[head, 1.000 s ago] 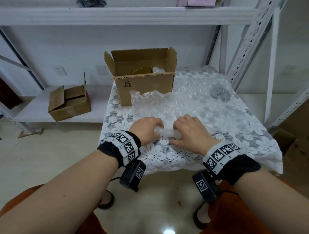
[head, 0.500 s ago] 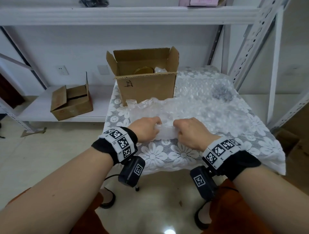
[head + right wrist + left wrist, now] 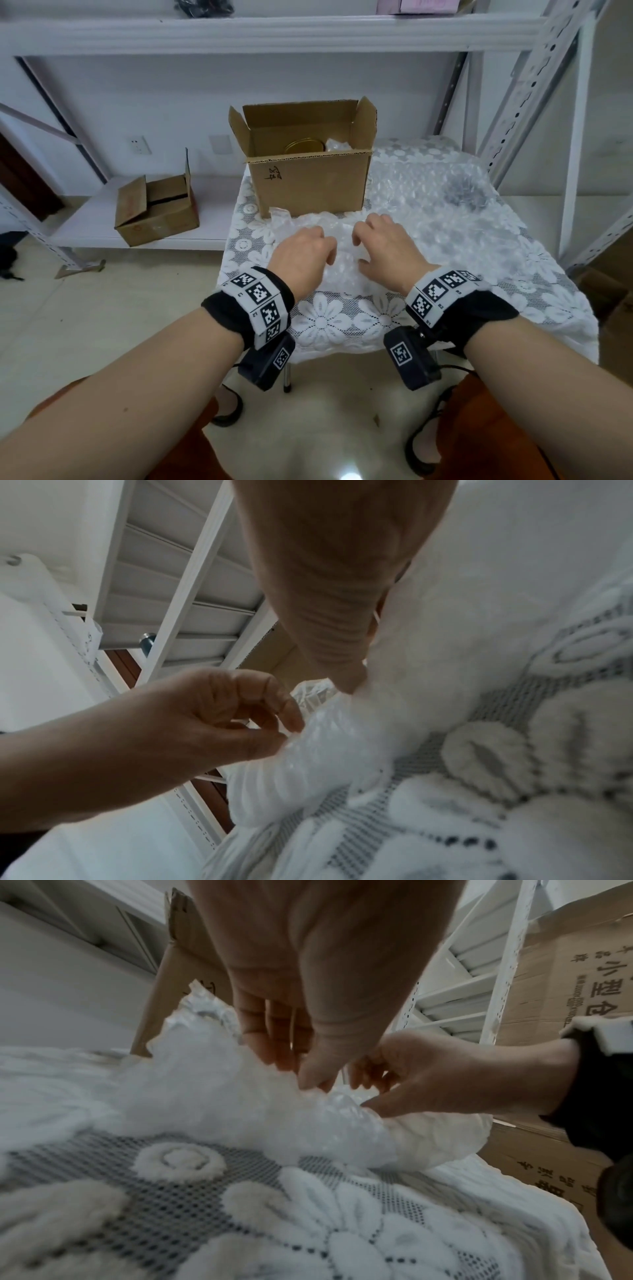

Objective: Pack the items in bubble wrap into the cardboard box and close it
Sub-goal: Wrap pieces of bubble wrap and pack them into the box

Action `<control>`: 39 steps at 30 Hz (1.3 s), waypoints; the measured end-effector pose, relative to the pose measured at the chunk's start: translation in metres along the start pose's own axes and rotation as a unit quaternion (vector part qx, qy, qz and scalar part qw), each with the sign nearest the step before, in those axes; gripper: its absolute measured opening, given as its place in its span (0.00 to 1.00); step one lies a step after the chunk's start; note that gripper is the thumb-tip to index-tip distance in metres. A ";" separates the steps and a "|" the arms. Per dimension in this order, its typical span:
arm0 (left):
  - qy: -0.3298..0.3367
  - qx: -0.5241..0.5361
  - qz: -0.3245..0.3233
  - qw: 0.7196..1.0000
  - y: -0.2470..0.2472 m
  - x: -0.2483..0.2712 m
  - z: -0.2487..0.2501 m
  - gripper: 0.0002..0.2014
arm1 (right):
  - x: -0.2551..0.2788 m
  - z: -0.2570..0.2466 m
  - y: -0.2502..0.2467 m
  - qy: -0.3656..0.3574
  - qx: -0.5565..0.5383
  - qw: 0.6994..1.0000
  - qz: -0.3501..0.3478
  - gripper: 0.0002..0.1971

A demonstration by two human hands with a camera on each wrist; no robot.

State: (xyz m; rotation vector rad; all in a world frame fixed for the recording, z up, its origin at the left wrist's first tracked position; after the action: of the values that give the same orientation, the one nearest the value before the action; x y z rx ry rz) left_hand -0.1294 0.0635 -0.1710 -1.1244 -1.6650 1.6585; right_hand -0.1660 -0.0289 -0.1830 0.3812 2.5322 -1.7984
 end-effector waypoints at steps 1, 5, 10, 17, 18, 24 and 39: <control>0.001 0.005 -0.016 1.000 0.005 0.001 0.000 0.11 | 0.001 -0.002 -0.004 -0.012 0.011 1.000 0.025 0.08; 0.017 -0.003 -0.090 0.996 0.019 0.003 0.000 0.20 | 0.014 -0.013 -0.008 -0.080 0.003 0.995 0.067 0.04; 0.014 -0.009 -0.103 0.994 0.022 -0.004 -0.005 0.22 | 0.027 -0.010 0.016 -0.067 0.041 0.994 -0.070 0.21; -0.019 0.091 -0.241 0.966 0.027 -0.008 -0.013 0.20 | 0.022 -0.003 0.008 0.013 -0.057 0.992 -0.113 0.10; -0.027 0.115 -0.256 0.959 0.029 -0.008 -0.016 0.19 | 0.020 -0.001 0.009 0.045 -0.103 0.985 -0.130 0.08; -0.057 0.120 -0.129 0.983 0.024 -0.015 -0.025 0.15 | 0.010 0.023 0.015 0.130 -0.324 0.929 -0.122 0.09; 0.015 0.002 -0.165 0.986 0.050 -0.004 -0.001 0.36 | 0.018 0.009 0.012 -0.046 0.045 0.998 -0.005 0.19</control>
State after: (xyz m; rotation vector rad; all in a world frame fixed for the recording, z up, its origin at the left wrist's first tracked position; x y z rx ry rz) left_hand -0.1167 0.0557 -0.2186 -0.8126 -1.7212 1.4263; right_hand -0.1817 -0.0301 -0.2002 0.2800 2.4031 -1.8918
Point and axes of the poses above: each hand's wrist, its own x-axis away from the middle knuckle, its own y-axis out of the palm, z = x × y, the point moved 9 cm from there along -x, towards the middle knuckle, and after that the axes turned 13 degrees about -x, right-handed, at the moved point
